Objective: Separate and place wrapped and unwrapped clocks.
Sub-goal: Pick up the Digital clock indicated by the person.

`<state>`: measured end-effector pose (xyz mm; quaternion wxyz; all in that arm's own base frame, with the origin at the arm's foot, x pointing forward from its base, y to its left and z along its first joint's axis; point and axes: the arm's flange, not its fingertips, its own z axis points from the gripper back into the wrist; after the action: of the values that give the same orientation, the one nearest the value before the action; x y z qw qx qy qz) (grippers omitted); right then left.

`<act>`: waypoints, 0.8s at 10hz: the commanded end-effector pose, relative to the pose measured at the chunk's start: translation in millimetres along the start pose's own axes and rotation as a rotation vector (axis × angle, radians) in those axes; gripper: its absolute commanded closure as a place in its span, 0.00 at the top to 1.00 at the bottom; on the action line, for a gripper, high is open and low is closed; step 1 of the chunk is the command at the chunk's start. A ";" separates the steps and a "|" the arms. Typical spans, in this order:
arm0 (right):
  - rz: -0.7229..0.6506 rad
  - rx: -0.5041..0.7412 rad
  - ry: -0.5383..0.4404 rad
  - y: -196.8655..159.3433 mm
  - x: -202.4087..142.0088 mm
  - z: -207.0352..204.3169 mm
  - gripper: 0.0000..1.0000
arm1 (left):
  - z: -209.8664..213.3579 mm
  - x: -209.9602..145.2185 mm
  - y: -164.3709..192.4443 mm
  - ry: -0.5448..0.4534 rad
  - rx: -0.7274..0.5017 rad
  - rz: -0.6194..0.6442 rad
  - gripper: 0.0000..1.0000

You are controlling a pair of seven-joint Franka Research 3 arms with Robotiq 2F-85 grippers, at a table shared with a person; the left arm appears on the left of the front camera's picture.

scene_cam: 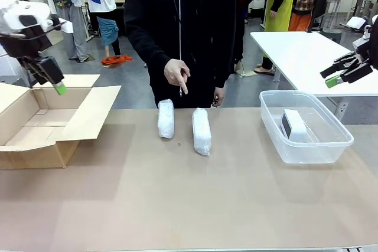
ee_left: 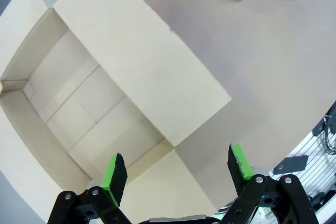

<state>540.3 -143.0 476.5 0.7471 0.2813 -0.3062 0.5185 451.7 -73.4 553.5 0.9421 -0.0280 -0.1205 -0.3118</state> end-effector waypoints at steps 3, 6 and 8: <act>-0.006 -0.011 0.006 1.1 0.8 -1.6 1.00 | -9.9 54.3 -27.6 0.062 0.017 0.123 1.00; -0.006 -0.011 0.006 1.1 0.8 -1.6 1.00 | -27.1 96.5 -57.4 0.051 0.019 0.185 1.00; -0.006 -0.011 0.006 1.1 0.8 -1.6 1.00 | -37.9 118.0 -70.1 0.042 0.011 0.243 1.00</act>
<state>540.3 -143.0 476.6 0.7471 0.2812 -0.3063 0.5186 498.7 -194.7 540.4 0.9705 -0.0418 -0.0944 -0.2178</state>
